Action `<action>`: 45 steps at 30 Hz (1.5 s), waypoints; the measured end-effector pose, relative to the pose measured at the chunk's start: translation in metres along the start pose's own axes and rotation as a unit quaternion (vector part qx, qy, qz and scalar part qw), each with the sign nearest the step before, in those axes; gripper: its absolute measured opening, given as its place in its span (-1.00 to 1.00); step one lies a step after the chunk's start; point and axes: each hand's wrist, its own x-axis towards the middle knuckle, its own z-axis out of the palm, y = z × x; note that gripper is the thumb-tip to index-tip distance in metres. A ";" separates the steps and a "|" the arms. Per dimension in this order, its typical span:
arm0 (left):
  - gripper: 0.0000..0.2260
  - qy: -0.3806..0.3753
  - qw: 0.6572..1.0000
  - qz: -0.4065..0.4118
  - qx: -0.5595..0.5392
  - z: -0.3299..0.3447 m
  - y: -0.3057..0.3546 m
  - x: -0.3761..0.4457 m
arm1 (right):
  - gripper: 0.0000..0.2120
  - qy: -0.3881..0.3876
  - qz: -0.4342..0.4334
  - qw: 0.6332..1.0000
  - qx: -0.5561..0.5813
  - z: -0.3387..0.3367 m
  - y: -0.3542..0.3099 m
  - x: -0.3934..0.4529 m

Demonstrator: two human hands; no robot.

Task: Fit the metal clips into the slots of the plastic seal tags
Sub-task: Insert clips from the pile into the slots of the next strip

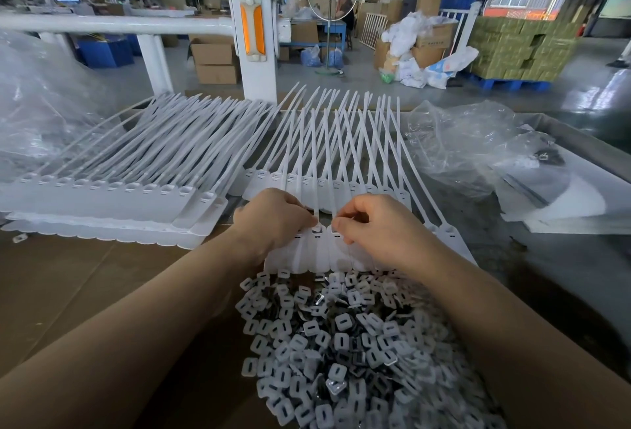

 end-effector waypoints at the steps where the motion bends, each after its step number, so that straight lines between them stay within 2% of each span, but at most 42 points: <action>1: -0.89 -0.002 1.000 -0.002 0.001 -0.001 0.000 0.000 | -0.83 0.000 0.001 1.000 0.000 0.000 0.000 0.000; 20: -0.90 -0.030 0.994 0.009 0.106 0.000 0.004 0.002 | -0.80 -0.005 0.006 1.000 0.002 -0.002 -0.003 -0.002; 24: -0.92 -0.044 0.995 -0.003 0.087 0.000 0.006 0.003 | -0.81 -0.006 0.007 1.000 0.003 -0.002 -0.003 -0.003; 29: -0.93 -0.050 0.999 -0.006 0.007 0.000 0.001 0.003 | -0.86 -0.008 0.003 1.000 -0.001 -0.003 -0.004 -0.003; 33: -0.89 -0.042 0.998 -0.001 0.042 0.000 -0.001 0.002 | -0.92 -0.014 -0.010 1.000 0.003 -0.003 -0.005 -0.004; 36: -0.87 -0.044 0.997 0.010 0.070 -0.002 0.000 0.001 | -0.97 -0.059 -0.048 0.997 0.023 -0.005 -0.007 -0.006; 41: -0.90 -0.044 0.997 0.034 0.050 -0.005 -0.003 0.003 | -0.94 -0.192 -0.126 0.973 0.008 -0.006 -0.016 -0.014; 45: -0.89 -0.049 0.995 0.054 0.062 -0.008 -0.006 0.004 | -0.85 -0.237 -0.156 0.959 -0.009 -0.007 -0.023 -0.019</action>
